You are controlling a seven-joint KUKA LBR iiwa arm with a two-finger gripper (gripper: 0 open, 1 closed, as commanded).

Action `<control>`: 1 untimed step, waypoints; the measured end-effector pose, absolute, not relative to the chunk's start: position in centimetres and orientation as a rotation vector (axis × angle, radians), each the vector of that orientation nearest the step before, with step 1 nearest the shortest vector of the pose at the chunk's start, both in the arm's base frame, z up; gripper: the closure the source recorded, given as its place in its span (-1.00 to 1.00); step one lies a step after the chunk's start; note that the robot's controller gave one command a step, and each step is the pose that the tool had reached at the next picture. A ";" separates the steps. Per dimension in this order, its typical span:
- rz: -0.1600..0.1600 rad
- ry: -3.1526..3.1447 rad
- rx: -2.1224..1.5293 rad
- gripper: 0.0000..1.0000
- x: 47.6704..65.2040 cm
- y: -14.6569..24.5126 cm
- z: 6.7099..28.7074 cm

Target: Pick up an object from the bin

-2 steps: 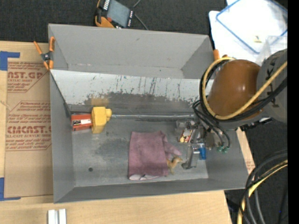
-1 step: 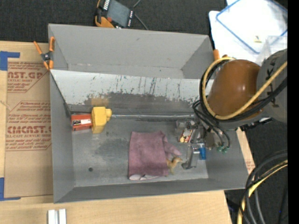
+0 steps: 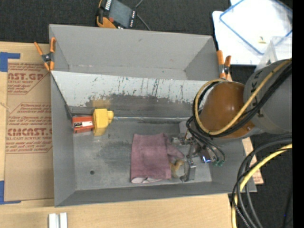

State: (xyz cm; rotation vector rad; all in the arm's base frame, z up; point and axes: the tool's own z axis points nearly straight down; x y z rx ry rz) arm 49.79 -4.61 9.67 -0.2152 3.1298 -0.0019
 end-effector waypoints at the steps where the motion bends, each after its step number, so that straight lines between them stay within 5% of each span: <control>1: -0.002 3.085 -0.574 -1.00 49.3 -4.1 10.9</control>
Offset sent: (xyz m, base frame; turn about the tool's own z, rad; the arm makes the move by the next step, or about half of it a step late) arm -0.0031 0.0314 -0.0267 -0.4968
